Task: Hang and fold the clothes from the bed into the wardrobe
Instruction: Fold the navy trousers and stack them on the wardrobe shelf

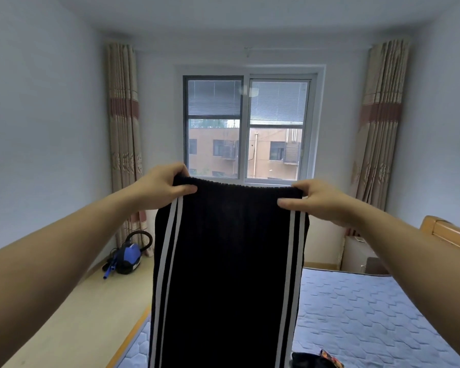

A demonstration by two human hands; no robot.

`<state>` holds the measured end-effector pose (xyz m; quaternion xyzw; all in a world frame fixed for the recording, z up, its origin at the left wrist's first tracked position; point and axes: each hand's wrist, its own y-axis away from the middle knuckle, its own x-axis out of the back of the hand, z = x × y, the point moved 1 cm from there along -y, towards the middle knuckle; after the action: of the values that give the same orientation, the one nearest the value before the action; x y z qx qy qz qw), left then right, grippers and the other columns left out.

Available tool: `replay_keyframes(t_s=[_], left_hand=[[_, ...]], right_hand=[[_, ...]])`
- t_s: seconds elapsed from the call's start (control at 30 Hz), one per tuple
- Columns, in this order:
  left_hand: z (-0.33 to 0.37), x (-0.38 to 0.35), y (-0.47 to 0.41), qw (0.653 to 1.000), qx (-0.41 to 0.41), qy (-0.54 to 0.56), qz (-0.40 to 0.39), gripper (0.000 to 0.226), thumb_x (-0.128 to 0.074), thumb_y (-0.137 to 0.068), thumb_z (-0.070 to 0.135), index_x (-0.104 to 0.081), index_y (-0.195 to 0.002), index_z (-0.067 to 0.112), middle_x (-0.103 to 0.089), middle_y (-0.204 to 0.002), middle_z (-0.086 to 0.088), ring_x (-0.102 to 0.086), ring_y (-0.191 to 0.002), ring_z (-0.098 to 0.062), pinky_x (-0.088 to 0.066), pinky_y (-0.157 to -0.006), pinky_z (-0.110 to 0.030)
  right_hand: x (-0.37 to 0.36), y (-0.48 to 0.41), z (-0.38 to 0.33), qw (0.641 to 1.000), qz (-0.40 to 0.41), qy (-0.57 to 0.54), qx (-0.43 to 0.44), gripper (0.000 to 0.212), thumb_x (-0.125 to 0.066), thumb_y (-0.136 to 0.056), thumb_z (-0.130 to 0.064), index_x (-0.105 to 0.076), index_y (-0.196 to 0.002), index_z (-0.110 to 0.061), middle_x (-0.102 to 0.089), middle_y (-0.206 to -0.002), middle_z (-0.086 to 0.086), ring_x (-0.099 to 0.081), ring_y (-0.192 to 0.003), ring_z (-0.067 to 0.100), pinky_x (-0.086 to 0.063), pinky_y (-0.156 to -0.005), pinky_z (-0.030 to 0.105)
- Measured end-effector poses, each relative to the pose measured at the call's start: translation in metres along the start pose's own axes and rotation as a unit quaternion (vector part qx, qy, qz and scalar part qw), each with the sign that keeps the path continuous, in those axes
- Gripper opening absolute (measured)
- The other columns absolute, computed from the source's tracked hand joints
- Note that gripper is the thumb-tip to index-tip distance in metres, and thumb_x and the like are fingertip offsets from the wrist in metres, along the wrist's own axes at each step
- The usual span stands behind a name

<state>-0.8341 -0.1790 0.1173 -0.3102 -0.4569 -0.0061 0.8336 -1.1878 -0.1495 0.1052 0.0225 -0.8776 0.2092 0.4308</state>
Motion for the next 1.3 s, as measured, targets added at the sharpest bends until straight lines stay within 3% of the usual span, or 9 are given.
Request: replay_keyframes(t_s=[0.27,0.5,0.6,0.8,0.93,1.03,1.1,1.2,1.3], left_hand=[[0.005,0.005,0.003,0.994,0.062,0.072,-0.058,0.013,-0.064,-0.098,0.031,-0.061,-0.109,0.024,-0.067,-0.109,-0.014,-0.064,-0.104,-0.039,-0.055,-0.089,-0.052],[0.034,0.0,0.004,0.93,0.21,0.302,-0.011,0.018,-0.064,-0.099,0.017,-0.061,-0.115,0.01,-0.068,-0.099,-0.014,-0.068,-0.08,-0.024,-0.056,-0.055,-0.028],[0.05,-0.002,-0.004,0.921,0.239,0.307,0.035,0.01,-0.068,-0.096,0.017,-0.063,-0.104,0.012,-0.066,-0.099,-0.011,-0.064,-0.085,-0.022,-0.051,-0.065,-0.03],[0.09,-0.004,0.003,0.894,0.163,0.418,-0.014,0.016,-0.063,-0.099,0.013,-0.061,-0.115,0.014,-0.067,-0.098,-0.013,-0.063,-0.084,-0.023,-0.053,-0.079,-0.038],[0.104,-0.007,0.01,0.9,0.085,0.428,-0.015,0.024,-0.065,-0.098,0.03,-0.065,-0.12,0.02,-0.071,-0.109,-0.018,-0.068,-0.088,-0.028,-0.057,-0.09,-0.043],[0.103,-0.002,0.015,0.926,0.045,0.375,-0.018,0.057,-0.078,-0.07,0.056,-0.063,-0.117,0.029,-0.073,-0.109,-0.006,-0.074,-0.093,-0.019,-0.06,-0.082,-0.028],[0.097,0.0,0.016,0.94,0.026,0.339,-0.031,0.067,-0.085,-0.06,0.049,-0.06,-0.119,0.03,-0.074,-0.108,-0.006,-0.074,-0.094,-0.018,-0.058,-0.078,-0.022],[0.085,0.004,0.014,0.935,0.021,0.349,-0.054,0.052,-0.083,-0.079,0.019,-0.057,-0.123,0.018,-0.075,-0.106,-0.014,-0.075,-0.097,-0.027,-0.06,-0.081,-0.03],[0.075,0.012,0.015,0.915,0.011,0.393,-0.087,0.036,-0.068,-0.093,0.006,-0.055,-0.126,0.011,-0.075,-0.107,-0.017,-0.074,-0.099,-0.03,-0.06,-0.082,-0.031]], right_hand=[[0.008,-0.008,-0.022,0.996,0.055,-0.071,0.011,0.018,-0.074,-0.092,-0.028,-0.064,-0.099,-0.014,-0.067,-0.101,0.012,-0.066,-0.102,0.032,-0.057,-0.094,0.05],[0.009,-0.014,-0.037,0.982,0.106,-0.134,-0.08,0.017,-0.068,-0.092,-0.022,-0.055,-0.102,-0.023,-0.066,-0.104,0.013,-0.066,-0.097,0.034,-0.058,-0.088,0.048],[0.009,-0.016,-0.055,0.975,0.141,-0.146,-0.085,0.028,-0.071,-0.085,-0.019,-0.058,-0.109,-0.025,-0.065,-0.108,0.009,-0.066,-0.096,0.03,-0.056,-0.078,0.039],[0.005,-0.008,-0.103,0.964,0.093,-0.246,-0.039,0.021,-0.067,-0.085,-0.003,-0.074,-0.104,-0.008,-0.071,-0.077,0.008,-0.069,-0.056,0.018,-0.056,-0.054,0.029],[-0.002,-0.003,-0.121,0.936,0.004,-0.349,-0.038,0.021,-0.057,-0.092,-0.014,-0.064,-0.106,0.0,-0.073,-0.083,0.02,-0.075,-0.072,0.035,-0.061,-0.076,0.041],[-0.003,-0.002,-0.123,0.918,-0.027,-0.394,-0.036,0.029,-0.043,-0.091,-0.013,-0.063,-0.108,0.0,-0.074,-0.088,0.026,-0.074,-0.082,0.041,-0.06,-0.079,0.043],[-0.007,-0.004,-0.122,0.916,-0.028,-0.399,-0.03,0.034,-0.038,-0.091,-0.007,-0.06,-0.116,0.002,-0.074,-0.086,0.025,-0.075,-0.081,0.04,-0.059,-0.077,0.043],[-0.012,-0.007,-0.118,0.936,-0.03,-0.35,-0.023,0.035,-0.038,-0.091,-0.001,-0.058,-0.12,0.002,-0.074,-0.087,0.026,-0.074,-0.082,0.042,-0.06,-0.074,0.042],[-0.008,-0.011,-0.108,0.99,-0.016,-0.137,-0.017,0.022,-0.046,-0.093,-0.008,-0.063,-0.106,-0.002,-0.069,-0.073,0.021,-0.07,-0.065,0.039,-0.057,-0.062,0.037]])
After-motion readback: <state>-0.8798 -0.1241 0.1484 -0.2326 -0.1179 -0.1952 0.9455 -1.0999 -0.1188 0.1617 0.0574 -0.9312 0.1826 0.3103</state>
